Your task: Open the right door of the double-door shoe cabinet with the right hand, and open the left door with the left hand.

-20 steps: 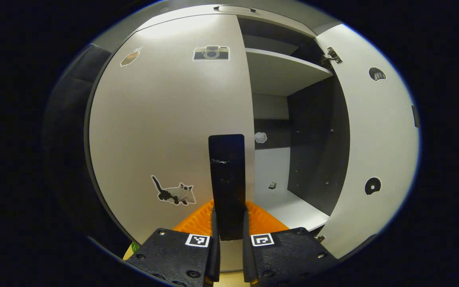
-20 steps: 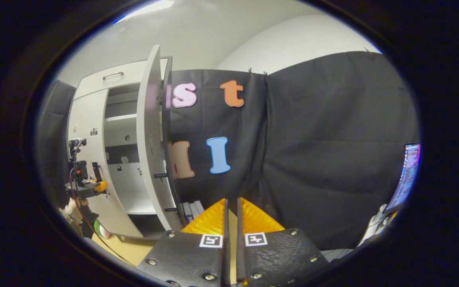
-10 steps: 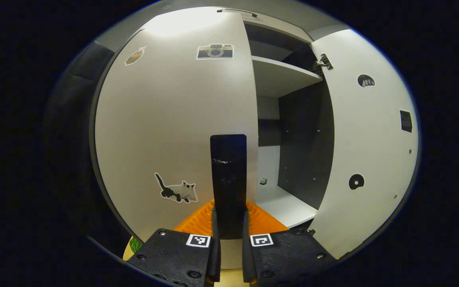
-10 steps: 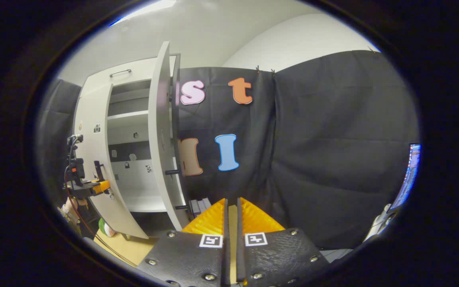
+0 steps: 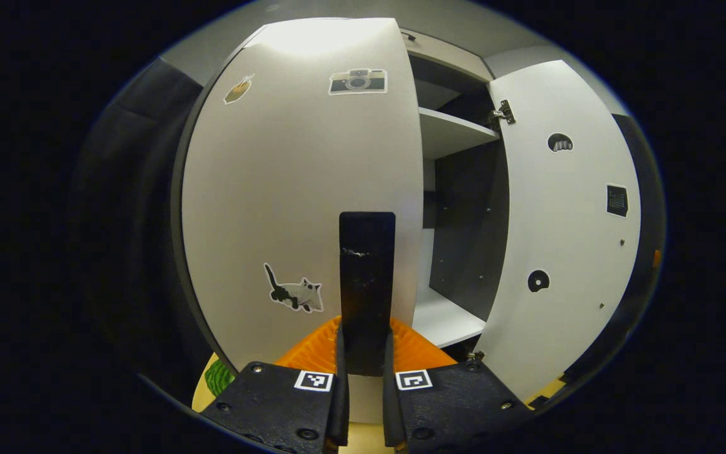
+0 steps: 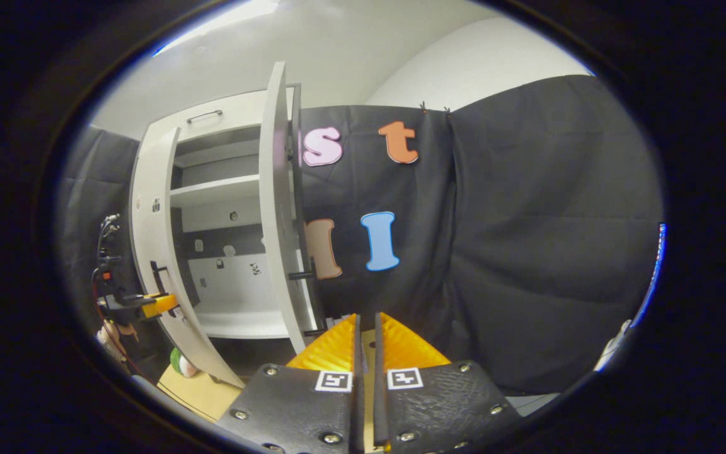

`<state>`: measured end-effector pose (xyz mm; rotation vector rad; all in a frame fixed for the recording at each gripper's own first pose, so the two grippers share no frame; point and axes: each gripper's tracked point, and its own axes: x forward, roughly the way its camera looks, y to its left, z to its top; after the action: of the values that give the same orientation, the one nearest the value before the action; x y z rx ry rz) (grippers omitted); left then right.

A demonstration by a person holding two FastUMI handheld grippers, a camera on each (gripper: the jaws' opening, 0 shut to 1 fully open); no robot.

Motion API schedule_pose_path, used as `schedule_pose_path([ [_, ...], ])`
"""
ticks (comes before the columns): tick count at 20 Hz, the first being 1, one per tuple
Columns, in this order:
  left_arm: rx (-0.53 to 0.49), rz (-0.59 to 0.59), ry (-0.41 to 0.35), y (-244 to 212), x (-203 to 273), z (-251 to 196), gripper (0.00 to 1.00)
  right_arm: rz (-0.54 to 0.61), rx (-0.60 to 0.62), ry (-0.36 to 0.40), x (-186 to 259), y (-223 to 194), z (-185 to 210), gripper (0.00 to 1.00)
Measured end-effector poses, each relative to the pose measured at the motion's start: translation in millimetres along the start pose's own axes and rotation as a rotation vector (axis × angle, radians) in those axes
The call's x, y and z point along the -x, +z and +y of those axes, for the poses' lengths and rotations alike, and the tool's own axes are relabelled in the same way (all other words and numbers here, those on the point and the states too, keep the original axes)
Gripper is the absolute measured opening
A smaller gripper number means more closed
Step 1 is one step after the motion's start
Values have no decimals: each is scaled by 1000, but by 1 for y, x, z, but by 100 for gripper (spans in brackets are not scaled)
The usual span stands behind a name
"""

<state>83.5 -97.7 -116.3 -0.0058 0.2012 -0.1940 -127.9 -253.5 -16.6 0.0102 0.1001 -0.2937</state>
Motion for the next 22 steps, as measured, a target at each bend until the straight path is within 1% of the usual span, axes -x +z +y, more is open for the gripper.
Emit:
schedule_pose_path([
  [5,22,7,0,-3,17,2,22,9,-1,18,-7,1,5,6],
  [13,47,-10,16,-4,40,15,22,36,2,30,-16,-11,9,6],
  [17,64,-27,49,-4,48,22,22,25,15,13,-28,-9,3,6],
  [20,79,-31,52,-4,53,26,22,18,4,13,-37,-10,1,6],
  [22,80,-33,52,-4,58,29,19,22,2,-1,-40,-14,-7,6],
])
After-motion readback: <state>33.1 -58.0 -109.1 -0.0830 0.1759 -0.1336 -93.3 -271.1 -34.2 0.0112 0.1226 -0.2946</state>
